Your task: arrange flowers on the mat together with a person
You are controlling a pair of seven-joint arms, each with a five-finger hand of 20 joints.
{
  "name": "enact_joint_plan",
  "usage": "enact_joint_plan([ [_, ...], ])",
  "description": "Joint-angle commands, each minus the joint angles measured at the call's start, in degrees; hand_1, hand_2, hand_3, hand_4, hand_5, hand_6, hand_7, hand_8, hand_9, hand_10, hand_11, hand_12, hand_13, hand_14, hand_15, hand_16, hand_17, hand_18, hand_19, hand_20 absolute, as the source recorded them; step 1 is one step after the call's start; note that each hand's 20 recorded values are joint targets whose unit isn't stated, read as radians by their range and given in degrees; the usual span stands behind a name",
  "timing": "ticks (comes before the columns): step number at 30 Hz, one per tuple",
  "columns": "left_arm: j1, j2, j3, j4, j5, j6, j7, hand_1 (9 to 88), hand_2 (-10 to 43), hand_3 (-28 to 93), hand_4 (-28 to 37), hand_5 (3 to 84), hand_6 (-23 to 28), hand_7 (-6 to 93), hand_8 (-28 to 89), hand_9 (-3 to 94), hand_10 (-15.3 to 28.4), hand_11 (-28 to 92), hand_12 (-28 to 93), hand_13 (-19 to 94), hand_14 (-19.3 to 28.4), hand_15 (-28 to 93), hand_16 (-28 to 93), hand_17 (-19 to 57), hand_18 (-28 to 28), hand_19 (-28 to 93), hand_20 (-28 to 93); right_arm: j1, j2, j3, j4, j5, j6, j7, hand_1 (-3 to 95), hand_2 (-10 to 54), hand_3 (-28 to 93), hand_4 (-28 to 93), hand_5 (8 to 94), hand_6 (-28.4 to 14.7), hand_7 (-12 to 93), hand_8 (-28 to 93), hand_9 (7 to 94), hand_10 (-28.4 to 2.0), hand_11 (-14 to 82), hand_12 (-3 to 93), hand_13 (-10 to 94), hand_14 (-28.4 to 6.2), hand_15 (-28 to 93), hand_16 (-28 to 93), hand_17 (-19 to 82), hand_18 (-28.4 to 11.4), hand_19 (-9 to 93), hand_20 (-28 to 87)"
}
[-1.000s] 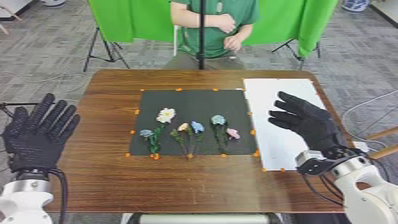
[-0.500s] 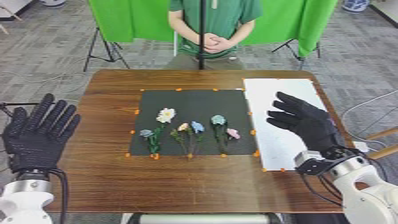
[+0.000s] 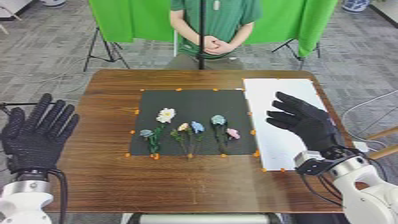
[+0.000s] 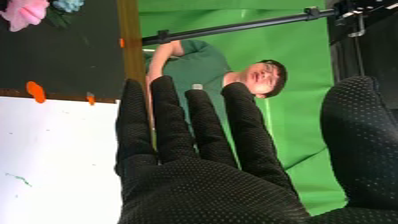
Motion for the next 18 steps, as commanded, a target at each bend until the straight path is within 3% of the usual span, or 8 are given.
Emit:
enact_joint_plan([
  [1, 1.05, -0.51, -0.19, 0.12, -0.53, -0.74, 0.37, 21.3, 13.9, 72, -28.3, 40.0, 7.2, 8.4, -8, 32.9, 13.9, 14, 8, 24, 13.1, 22, -6, -4.6, 13.1, 29, 11, -0.05, -0.31, 0.01, 0.1, 0.11, -0.46, -0.27, 18.9, 8.7, 72, -21, 35.1, -4.9, 8, -6, 33.0, -15.2, 2.2, 15.9, 32, -15.3, 8, 27, 10, -17.8, 36, 12],
  [18, 0.38, -0.11, -0.18, 0.23, -0.1, -1.03, -0.54, 21.8, 13.2, 73, -28.3, 40.2, 7.3, 8.4, -8, 33.3, 14.0, 14, 8, 24, 13.1, 22, -6, -4.6, 13.1, 29, 11, 0.16, -0.26, -0.57, 0.18, -0.02, -0.83, -0.52, 19.0, 8.7, 72, -22, 35.7, -4.9, 8, -7, 33.4, -15.0, 2.4, 15.9, 32, -15.4, 8, 27, 10, -17.8, 36, 12],
])
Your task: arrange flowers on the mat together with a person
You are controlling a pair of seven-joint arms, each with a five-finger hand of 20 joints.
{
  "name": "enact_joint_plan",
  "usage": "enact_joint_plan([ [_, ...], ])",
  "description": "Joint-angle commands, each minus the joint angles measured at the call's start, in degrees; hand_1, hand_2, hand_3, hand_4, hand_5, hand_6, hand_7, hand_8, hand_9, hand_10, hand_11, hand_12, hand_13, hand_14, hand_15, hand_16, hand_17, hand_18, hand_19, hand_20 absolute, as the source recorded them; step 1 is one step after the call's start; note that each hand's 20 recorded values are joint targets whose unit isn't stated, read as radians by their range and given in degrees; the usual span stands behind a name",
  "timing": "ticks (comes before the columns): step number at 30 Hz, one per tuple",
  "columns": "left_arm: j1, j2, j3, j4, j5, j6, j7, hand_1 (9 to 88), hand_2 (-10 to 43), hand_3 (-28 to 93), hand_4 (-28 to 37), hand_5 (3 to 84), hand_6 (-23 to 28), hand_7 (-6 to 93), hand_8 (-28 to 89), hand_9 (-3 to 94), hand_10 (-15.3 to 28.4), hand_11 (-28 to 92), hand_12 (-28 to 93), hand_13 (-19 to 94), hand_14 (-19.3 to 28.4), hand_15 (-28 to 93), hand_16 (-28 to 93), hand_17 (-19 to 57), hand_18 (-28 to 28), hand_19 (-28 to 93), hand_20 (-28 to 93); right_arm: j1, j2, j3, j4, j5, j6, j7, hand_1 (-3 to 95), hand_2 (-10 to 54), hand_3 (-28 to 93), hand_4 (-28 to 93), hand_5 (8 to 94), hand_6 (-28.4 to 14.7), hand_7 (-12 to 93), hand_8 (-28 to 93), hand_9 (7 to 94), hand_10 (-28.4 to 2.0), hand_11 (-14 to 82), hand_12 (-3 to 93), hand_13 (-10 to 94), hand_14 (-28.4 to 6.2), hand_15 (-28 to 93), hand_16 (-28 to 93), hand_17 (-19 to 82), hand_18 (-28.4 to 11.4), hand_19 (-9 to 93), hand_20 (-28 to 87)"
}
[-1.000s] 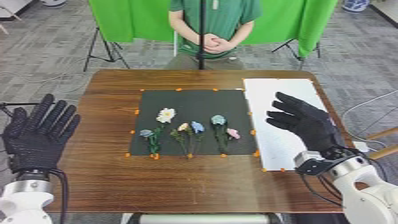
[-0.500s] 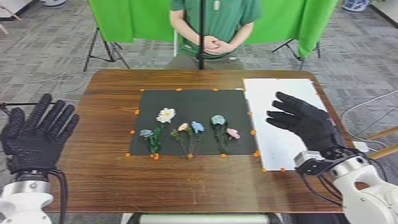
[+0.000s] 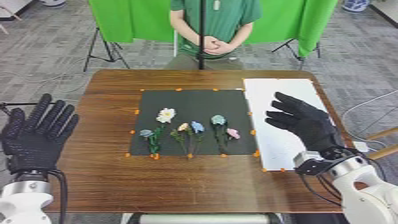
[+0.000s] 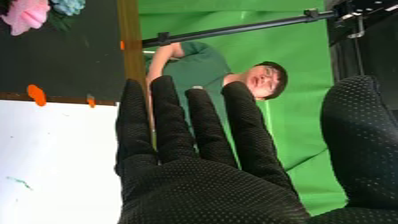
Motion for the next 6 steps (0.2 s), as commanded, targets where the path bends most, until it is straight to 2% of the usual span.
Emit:
enact_joint_plan([
  [1, 0.21, -0.02, -0.07, 0.29, 0.11, -0.8, -0.72, 21.8, 13.2, 73, -28.3, 40.2, 7.2, 8.4, -8, 33.2, 14.0, 14, 8, 24, 13.1, 22, -6, -4.6, 13.1, 29, 11, 0.2, -0.17, -0.4, 0.24, 0.03, -0.62, -0.37, 19.0, 8.6, 72, -21, 35.8, -4.9, 8, -7, 33.4, -15.0, 2.4, 15.9, 32, -15.4, 8, 27, 10, -17.8, 36, 12],
  [6, 0.09, 0.13, -0.08, 0.28, 0.04, -0.68, -0.82, 22.0, 13.1, 73, -28.3, 40.3, 7.3, 8.4, -8, 33.3, 14.0, 14, 8, 25, 13.1, 22, -6, -4.6, 13.1, 29, 11, 0.11, -0.1, -0.34, 0.17, -0.04, -0.78, -0.41, 19.0, 8.7, 72, -21, 35.9, -4.9, 8, -7, 33.5, -14.9, 2.4, 15.9, 32, -15.3, 8, 27, 10, -17.8, 36, 12],
])
